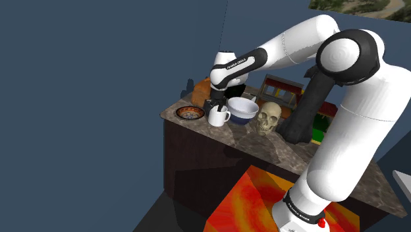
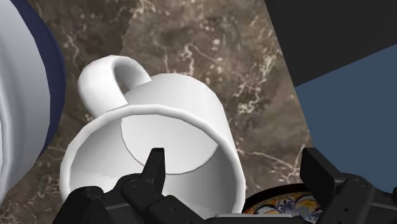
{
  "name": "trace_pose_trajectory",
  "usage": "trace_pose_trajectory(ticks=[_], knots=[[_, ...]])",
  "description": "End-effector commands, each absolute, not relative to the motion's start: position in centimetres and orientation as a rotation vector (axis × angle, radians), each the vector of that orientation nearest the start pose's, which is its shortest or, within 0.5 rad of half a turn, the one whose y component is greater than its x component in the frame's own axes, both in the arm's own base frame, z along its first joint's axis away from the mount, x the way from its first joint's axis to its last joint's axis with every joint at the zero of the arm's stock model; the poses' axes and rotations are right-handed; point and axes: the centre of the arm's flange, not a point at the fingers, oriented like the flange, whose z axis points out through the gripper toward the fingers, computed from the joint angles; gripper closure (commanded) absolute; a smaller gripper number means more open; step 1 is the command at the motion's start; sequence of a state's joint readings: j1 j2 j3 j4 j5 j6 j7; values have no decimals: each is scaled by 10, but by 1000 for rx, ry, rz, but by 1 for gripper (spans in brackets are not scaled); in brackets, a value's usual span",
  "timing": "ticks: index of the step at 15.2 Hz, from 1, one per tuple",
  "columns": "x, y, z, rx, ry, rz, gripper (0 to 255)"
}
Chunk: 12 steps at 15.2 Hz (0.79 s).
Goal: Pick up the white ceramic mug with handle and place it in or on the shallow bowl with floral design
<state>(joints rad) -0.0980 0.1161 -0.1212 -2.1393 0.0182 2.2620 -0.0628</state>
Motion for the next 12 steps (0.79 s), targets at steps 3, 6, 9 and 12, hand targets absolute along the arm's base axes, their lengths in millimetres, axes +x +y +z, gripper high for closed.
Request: trace_pose_trajectory(ticks=[3, 6, 9, 12], knots=[[544, -121, 348, -3132, 262, -13, 0], [544, -121, 348, -3132, 262, -13, 0], [544, -121, 348, -3132, 262, -13, 255], [544, -121, 348, -3132, 262, -13, 255]])
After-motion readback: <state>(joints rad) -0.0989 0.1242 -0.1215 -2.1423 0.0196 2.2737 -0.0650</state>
